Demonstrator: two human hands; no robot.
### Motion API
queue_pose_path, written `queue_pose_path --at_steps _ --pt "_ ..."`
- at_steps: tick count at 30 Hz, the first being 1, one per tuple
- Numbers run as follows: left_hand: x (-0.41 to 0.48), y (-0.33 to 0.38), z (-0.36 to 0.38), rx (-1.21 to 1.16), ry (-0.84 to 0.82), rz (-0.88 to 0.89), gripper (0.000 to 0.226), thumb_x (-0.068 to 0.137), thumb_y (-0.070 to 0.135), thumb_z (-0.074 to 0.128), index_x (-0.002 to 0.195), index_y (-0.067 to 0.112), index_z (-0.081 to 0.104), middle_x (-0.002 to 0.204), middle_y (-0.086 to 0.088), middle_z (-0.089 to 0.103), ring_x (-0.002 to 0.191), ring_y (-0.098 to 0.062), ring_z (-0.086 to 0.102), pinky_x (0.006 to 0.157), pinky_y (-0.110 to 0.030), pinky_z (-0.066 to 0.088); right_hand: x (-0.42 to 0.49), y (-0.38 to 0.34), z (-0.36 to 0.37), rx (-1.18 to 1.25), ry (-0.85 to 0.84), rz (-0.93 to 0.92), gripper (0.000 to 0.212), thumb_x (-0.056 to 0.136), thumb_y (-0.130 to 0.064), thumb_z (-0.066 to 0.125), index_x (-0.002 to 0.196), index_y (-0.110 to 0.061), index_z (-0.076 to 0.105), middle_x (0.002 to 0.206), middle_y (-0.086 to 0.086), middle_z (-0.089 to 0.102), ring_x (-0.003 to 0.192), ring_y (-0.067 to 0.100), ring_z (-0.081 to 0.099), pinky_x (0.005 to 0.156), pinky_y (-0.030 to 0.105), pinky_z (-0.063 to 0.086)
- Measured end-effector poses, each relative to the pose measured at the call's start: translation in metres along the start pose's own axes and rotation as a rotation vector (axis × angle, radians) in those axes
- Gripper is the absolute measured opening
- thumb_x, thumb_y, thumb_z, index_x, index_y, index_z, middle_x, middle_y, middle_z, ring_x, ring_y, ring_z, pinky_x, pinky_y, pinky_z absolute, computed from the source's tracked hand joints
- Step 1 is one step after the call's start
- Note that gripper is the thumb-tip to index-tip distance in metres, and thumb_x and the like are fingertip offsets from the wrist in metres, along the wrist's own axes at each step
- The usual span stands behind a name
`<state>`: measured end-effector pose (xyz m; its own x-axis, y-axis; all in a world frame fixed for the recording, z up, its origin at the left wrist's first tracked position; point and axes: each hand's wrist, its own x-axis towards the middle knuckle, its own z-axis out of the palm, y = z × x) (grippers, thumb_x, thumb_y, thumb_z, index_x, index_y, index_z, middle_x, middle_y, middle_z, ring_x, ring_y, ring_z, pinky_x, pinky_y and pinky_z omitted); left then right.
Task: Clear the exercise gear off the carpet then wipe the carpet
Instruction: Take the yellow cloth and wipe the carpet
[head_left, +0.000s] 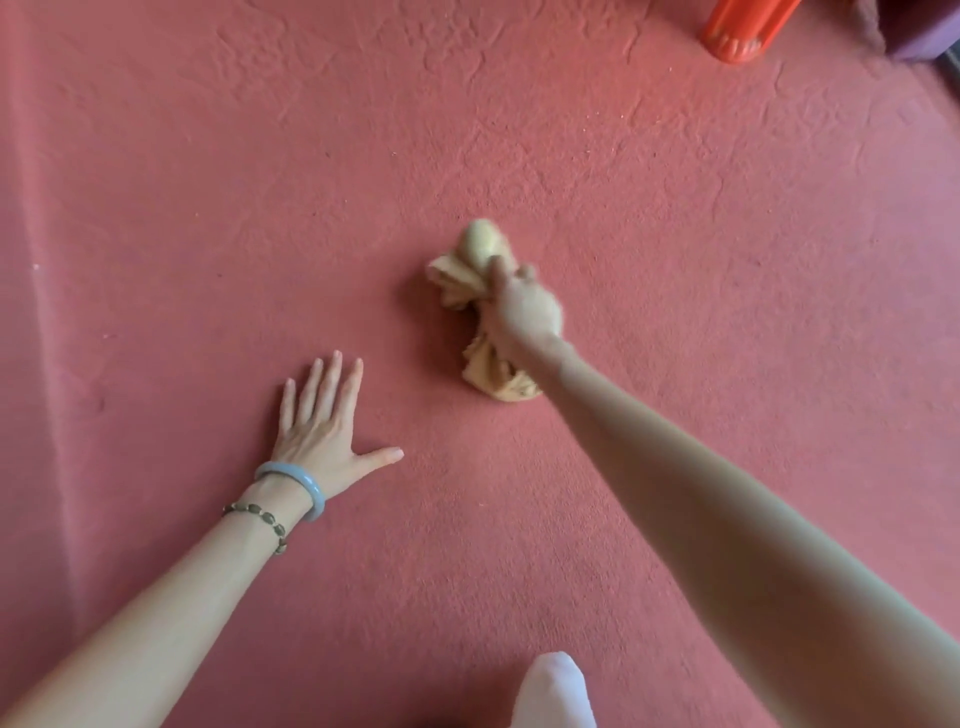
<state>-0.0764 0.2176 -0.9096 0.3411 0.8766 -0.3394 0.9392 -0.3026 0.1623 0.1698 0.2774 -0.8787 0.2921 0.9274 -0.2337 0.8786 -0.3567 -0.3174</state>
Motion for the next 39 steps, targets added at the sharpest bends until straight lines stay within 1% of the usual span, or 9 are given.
queue_pose_path --at_steps 4,7,16,21,24,27,32,34,39 --pt "0.0 -0.012 -0.004 0.006 -0.021 -0.005 0.12 0.061 0.083 0.044 0.148 0.017 -0.006 0.158 -0.005 -0.007 0.145 -0.022 -0.007 0.117 -0.044 -0.004 -0.003 -0.077 0.014 0.05 -0.141 -0.174 0.032 0.094 -0.025 0.045 0.125 -0.02 0.043 0.116 0.014 0.049 0.1 0.039 0.057 0.071 0.041 0.044" --pt "0.001 -0.027 -0.012 -0.001 -0.052 0.005 0.121 0.055 0.086 0.024 0.148 0.017 -0.008 0.158 -0.003 -0.008 0.145 -0.02 -0.008 0.116 -0.043 -0.005 -0.002 -0.064 -0.001 0.049 -0.177 -0.169 0.034 0.093 -0.03 0.045 0.124 -0.017 0.043 0.113 0.014 0.049 0.099 0.037 0.056 0.068 0.039 0.04" --pt "0.022 -0.028 -0.021 -0.013 -0.125 -0.034 0.118 0.055 0.085 0.014 0.148 0.016 -0.008 0.157 -0.001 -0.011 0.145 -0.02 -0.01 0.116 -0.043 -0.006 0.015 0.09 -0.053 0.044 0.091 0.361 0.026 0.092 -0.027 0.039 0.114 -0.013 0.044 0.109 0.02 0.05 0.098 0.043 0.056 0.072 0.041 0.038" --pt "0.025 -0.026 -0.022 0.02 -0.158 -0.056 0.109 0.074 0.076 0.041 0.147 0.015 -0.013 0.155 0.0 -0.019 0.143 -0.019 -0.016 0.116 -0.042 -0.007 0.05 0.086 -0.063 0.158 0.226 0.565 0.03 0.09 -0.024 0.04 0.117 -0.012 0.044 0.116 0.022 0.049 0.102 0.044 0.055 0.08 0.045 0.042" --pt "0.026 -0.023 -0.024 -0.001 -0.149 -0.069 0.109 0.074 0.075 0.044 0.147 0.016 -0.013 0.154 0.002 -0.022 0.143 -0.018 -0.018 0.116 -0.042 -0.009 0.067 0.042 -0.046 0.128 0.167 0.43 0.035 0.091 -0.018 0.037 0.126 -0.016 0.04 0.118 0.021 0.047 0.103 0.044 0.054 0.083 0.048 0.044" --pt "0.027 -0.027 -0.021 0.016 -0.166 -0.064 0.112 0.066 0.084 0.029 0.144 0.017 -0.019 0.15 0.004 -0.026 0.139 -0.013 -0.024 0.113 -0.038 -0.015 0.07 -0.025 -0.017 0.097 0.075 0.224 0.035 0.092 -0.014 0.037 0.127 -0.017 0.041 0.119 0.017 0.046 0.103 0.041 0.053 0.078 0.046 0.044" --pt "0.028 -0.029 -0.018 0.015 -0.212 -0.084 0.108 0.062 0.082 0.033 0.144 0.013 0.022 0.15 -0.01 0.031 0.137 -0.022 0.016 0.111 -0.035 -0.004 0.047 -0.131 0.024 0.047 -0.157 -0.222 0.038 0.092 -0.011 0.045 0.129 -0.017 0.039 0.123 0.015 0.045 0.106 0.038 0.051 0.074 0.045 0.046" --pt "0.028 -0.028 -0.018 -0.033 -0.201 -0.092 0.108 0.059 0.081 0.037 0.143 0.014 0.025 0.148 -0.01 0.036 0.136 -0.022 0.021 0.112 -0.032 -0.004 0.042 -0.148 0.028 0.055 -0.26 -0.385 0.039 0.092 -0.012 0.047 0.13 -0.017 0.038 0.123 0.016 0.044 0.106 0.039 0.05 0.074 0.046 0.047" --pt "0.029 -0.028 -0.016 -0.092 -0.129 -0.108 0.111 0.058 0.083 0.038 0.145 0.017 0.022 0.153 -0.007 0.025 0.141 -0.023 0.017 0.113 -0.027 -0.008 0.092 -0.093 -0.004 0.142 -0.264 -0.338 0.041 0.092 -0.031 0.05 0.129 -0.017 0.04 0.118 0.016 0.046 0.104 0.039 0.054 0.078 0.042 0.045"
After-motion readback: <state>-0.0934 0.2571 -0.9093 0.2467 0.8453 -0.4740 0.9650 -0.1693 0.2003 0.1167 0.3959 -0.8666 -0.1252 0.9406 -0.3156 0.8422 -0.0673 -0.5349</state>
